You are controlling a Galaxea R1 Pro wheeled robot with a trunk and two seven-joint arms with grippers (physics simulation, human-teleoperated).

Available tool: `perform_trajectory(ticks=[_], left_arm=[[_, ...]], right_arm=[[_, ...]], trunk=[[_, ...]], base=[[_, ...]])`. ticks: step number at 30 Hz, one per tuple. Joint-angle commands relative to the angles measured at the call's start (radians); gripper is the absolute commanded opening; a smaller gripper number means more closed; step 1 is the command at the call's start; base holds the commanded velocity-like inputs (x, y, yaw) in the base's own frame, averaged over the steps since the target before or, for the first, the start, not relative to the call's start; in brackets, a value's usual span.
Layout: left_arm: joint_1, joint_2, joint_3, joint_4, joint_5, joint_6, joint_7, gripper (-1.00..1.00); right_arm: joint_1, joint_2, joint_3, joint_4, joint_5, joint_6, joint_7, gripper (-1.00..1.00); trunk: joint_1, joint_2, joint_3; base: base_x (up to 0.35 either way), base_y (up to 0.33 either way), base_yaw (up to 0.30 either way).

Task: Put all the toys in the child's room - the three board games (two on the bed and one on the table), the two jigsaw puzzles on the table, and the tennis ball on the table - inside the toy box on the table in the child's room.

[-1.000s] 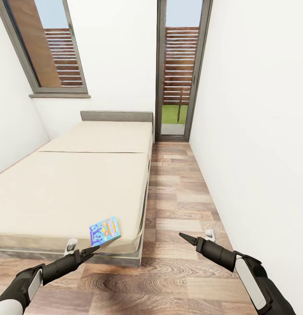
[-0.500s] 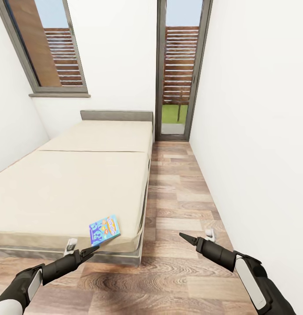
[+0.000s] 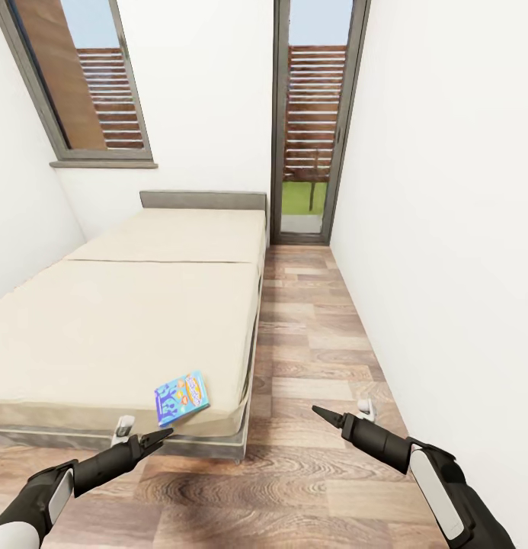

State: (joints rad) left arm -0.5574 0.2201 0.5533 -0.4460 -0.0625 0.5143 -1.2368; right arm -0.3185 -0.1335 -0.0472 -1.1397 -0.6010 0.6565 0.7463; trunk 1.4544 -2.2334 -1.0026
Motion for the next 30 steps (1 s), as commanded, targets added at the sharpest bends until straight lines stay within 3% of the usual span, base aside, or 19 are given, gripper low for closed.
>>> perform_trajectory(ticks=[1,11,16,19,30], left_arm=[[-0.001,-0.001,0.007,0.000,-0.006,0.010,-0.006,1.00],[-0.001,-0.002,-0.013,0.000,-0.006,-0.043,-0.032,1.00],[-0.001,-0.002,-0.094,0.000,-0.006,-0.064,-0.091,1.00],[-0.001,-0.002,-0.119,0.000,-0.006,-0.072,-0.102,1.00],[-0.001,-0.001,-0.136,0.000,-0.006,-0.097,-0.110,1.00]], right_arm=[[-0.001,0.000,-0.001,0.000,-0.005,0.007,0.001,1.00],[-0.001,0.000,-0.001,0.000,-0.005,0.007,0.000,1.00],[-0.001,0.000,0.000,0.000,-0.005,0.006,0.000,1.00],[-0.001,0.000,0.001,0.000,-0.005,0.006,0.000,1.00],[-0.001,0.000,0.001,0.000,-0.005,0.006,-0.001,1.00]], trunk=[[0.004,-0.008,-0.004],[0.011,-0.022,-0.010],[0.011,-0.022,-0.010],[0.011,-0.022,-0.010],[0.011,-0.022,-0.010]], base=[[0.000,0.000,0.000],[0.000,0.000,0.000],[0.000,0.000,0.000],[0.000,0.000,0.000],[0.000,0.000,0.000]])
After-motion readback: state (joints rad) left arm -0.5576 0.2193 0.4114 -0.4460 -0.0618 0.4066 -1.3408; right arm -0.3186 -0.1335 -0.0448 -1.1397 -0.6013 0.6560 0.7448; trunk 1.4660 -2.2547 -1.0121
